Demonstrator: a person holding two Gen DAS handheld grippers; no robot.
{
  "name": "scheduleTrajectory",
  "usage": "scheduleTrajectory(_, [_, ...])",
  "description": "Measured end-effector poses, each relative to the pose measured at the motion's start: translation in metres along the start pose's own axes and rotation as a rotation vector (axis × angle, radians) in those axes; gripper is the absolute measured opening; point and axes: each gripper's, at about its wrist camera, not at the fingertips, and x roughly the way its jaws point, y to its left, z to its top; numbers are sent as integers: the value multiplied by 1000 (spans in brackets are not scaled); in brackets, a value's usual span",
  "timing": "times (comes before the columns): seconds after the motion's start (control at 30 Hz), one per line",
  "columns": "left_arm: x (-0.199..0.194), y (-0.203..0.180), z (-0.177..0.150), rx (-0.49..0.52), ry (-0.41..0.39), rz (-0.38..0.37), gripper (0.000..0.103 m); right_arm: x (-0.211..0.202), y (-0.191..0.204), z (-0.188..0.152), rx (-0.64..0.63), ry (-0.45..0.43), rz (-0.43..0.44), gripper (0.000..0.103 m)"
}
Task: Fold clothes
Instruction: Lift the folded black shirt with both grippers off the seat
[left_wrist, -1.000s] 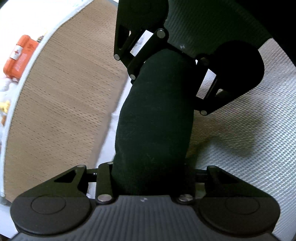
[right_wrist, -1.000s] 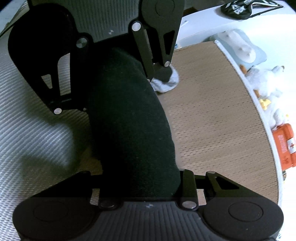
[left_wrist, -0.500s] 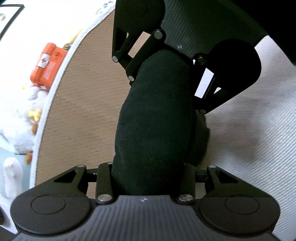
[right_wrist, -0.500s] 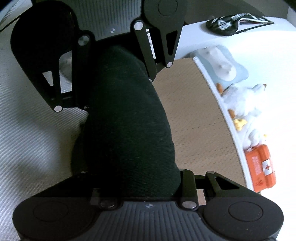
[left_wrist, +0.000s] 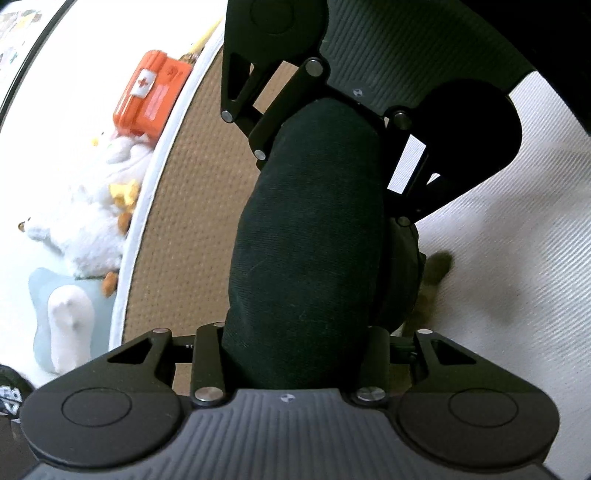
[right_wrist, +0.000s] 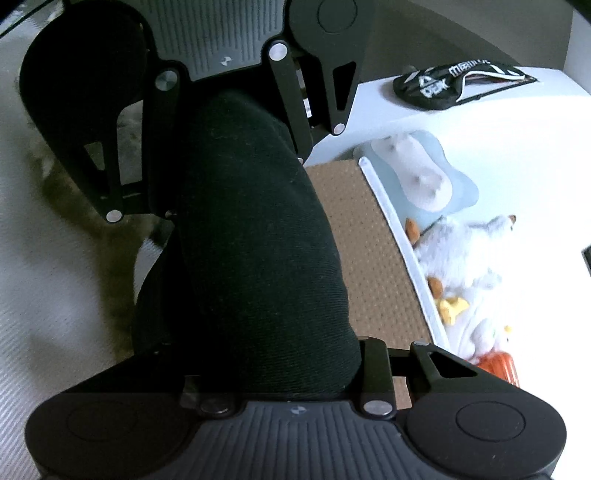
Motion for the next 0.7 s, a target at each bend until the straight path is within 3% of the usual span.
scheduleTrajectory(0.7, [51,38,-57,-38,130,48,45,86,-7,55,-29,-96,5,36])
